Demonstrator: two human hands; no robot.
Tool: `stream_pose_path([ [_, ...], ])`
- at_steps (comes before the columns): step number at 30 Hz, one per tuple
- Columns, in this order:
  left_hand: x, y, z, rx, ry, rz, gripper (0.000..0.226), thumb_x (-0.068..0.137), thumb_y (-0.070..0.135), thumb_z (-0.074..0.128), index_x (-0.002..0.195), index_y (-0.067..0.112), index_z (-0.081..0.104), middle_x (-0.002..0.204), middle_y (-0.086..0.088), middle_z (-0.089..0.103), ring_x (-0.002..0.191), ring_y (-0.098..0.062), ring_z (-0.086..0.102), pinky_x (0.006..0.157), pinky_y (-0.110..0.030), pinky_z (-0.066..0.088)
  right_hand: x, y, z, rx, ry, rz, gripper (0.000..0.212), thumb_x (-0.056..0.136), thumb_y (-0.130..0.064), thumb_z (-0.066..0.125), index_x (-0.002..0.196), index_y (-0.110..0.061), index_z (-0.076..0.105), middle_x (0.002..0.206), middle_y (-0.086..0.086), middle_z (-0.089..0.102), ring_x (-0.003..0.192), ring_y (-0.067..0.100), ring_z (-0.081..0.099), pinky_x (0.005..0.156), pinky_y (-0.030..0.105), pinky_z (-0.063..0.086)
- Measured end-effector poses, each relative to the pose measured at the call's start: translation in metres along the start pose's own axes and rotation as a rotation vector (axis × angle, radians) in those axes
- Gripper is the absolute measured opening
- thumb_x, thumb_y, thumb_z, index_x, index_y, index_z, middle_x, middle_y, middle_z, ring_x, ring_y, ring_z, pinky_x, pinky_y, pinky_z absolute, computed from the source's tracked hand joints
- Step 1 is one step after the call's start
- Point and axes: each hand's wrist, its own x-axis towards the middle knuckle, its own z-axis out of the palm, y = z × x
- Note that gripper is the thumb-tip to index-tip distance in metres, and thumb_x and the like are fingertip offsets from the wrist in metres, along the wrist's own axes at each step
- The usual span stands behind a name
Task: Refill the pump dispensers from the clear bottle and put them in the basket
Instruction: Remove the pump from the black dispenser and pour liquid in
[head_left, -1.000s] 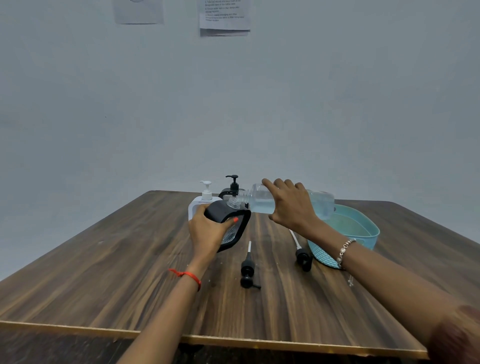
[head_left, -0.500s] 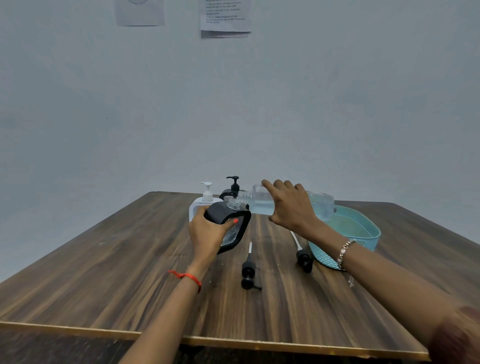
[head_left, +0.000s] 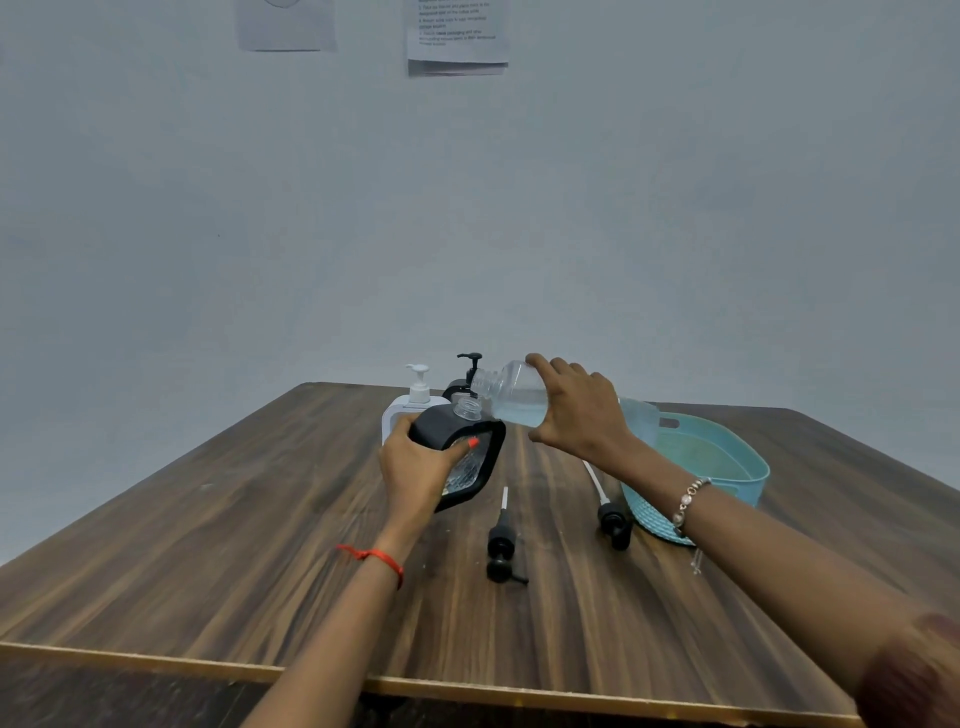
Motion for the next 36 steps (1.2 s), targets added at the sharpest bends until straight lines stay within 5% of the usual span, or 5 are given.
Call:
stream_pose_path([
  [12,0.005,0.002,-0.012,-0.109,-0.043,-0.073,0.047,0.058,0.009,0.088,0.096,0.016,0.061,0.089,-0.004,0.067,0.079,-0.018,0.063,0.062,-0.016,0.047,0.010,0.015,0.020,0.806,0.079,0.242,0.068,0.053,-0.022,0.088,0.107,-0.025,0.047,0.094,0.000,0.061,0.081,0.010,0.054,0.063,0.015,0.042],
  [26,0.012,-0.012,-0.021,-0.119,-0.083,-0.132,0.055,0.054,0.008,0.090,0.102,0.010,0.062,0.095,-0.010,0.069,0.086,-0.025,0.067,0.080,-0.037,0.056,-0.008,0.054,0.075,1.295,-0.118,0.467,0.082,0.038,-0.032,0.092,0.113,-0.023,0.061,0.108,0.001,0.070,0.102,0.022,0.066,0.091,0.047,0.052],
  [31,0.014,-0.010,-0.024,-0.136,-0.100,-0.141,0.050,0.056,0.004,0.088,0.097,0.010,0.062,0.090,-0.008,0.069,0.080,-0.022,0.067,0.076,-0.035,0.056,-0.002,0.066,0.066,1.350,-0.303,0.361,0.111,0.045,-0.025,0.092,0.138,-0.015,0.032,0.132,0.014,0.051,0.121,0.035,0.051,0.101,0.047,0.043],
  [33,0.014,-0.009,-0.024,-0.142,-0.097,-0.141,0.049,0.056,0.003,0.088,0.097,0.010,0.062,0.088,-0.006,0.068,0.077,-0.020,0.066,0.072,-0.031,0.056,0.000,0.060,0.055,1.208,-0.190,0.392,0.119,0.056,-0.020,0.088,0.145,-0.024,0.010,0.142,0.012,0.035,0.127,0.026,0.040,0.105,0.039,0.036],
  [36,0.014,-0.009,-0.025,-0.153,-0.092,-0.143,0.048,0.057,0.003,0.087,0.097,0.010,0.062,0.085,-0.003,0.068,0.074,-0.017,0.065,0.068,-0.026,0.055,-0.007,0.036,0.037,0.893,0.289,0.219,0.086,0.067,-0.023,0.076,0.137,-0.018,0.027,0.135,0.005,0.036,0.125,0.012,0.035,0.103,0.027,0.034],
])
